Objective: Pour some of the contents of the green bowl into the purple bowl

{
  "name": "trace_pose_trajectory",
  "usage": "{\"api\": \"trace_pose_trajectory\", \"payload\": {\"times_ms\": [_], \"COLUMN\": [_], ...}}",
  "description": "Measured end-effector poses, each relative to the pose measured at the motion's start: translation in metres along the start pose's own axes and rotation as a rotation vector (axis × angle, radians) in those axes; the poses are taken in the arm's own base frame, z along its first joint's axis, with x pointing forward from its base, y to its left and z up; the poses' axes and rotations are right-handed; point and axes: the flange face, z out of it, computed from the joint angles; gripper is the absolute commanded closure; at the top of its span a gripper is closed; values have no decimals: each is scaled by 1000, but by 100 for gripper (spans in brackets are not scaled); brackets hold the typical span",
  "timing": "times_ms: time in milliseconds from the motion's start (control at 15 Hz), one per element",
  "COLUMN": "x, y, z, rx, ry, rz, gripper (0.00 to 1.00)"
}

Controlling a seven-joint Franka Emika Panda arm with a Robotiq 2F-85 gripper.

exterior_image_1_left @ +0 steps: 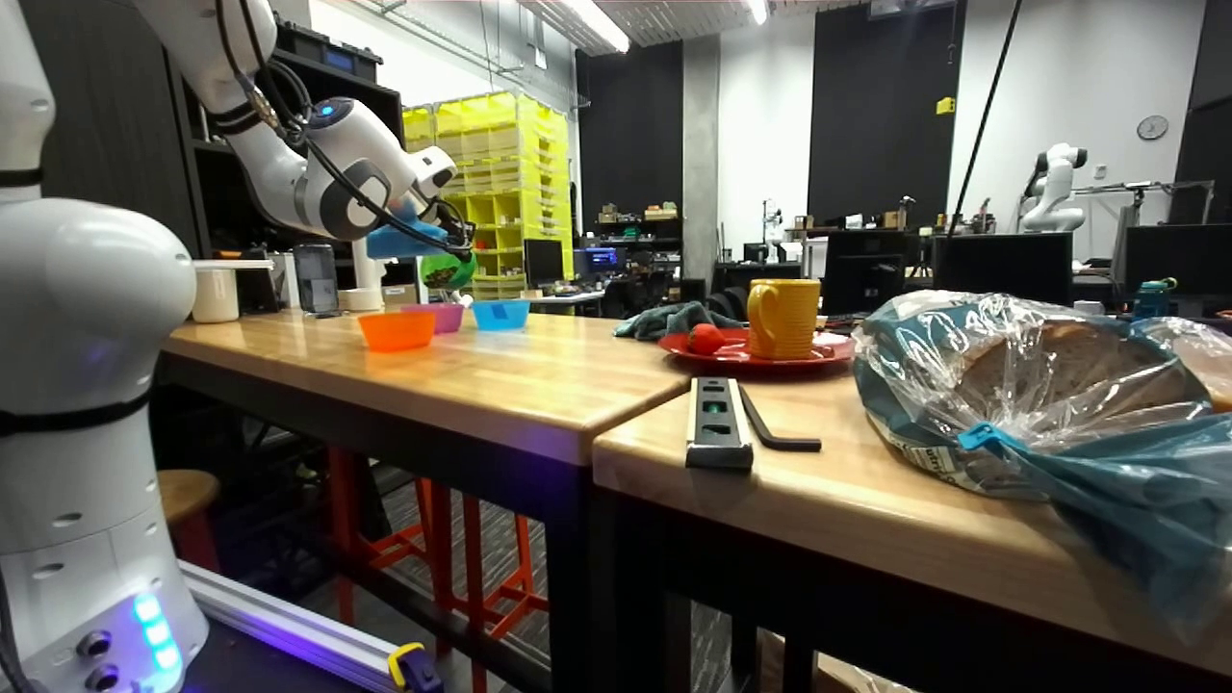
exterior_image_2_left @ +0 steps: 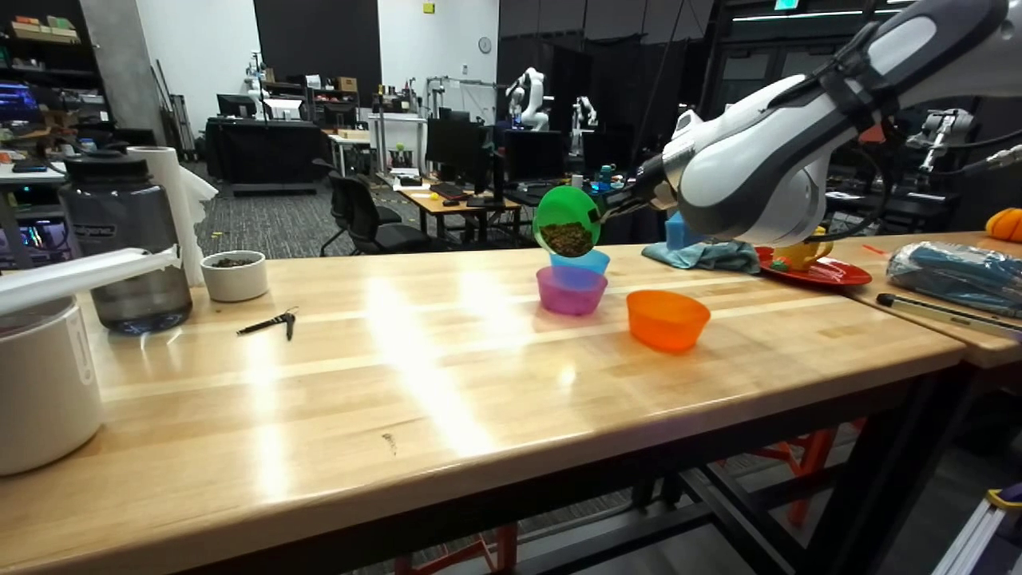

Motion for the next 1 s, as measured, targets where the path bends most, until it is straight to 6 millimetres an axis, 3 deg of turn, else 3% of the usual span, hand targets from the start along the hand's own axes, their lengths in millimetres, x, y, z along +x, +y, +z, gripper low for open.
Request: {"api": "trace_pose_trajectory", "payload": {"times_ms": [200, 600, 1000], "x": [2, 26, 14], "y": [-1, 22, 4], "z": [-2, -24, -23], "rx": [10, -22, 14], "ry": [14, 82, 59], "rz": [0, 30, 19], "gripper": [99, 99, 99]}}
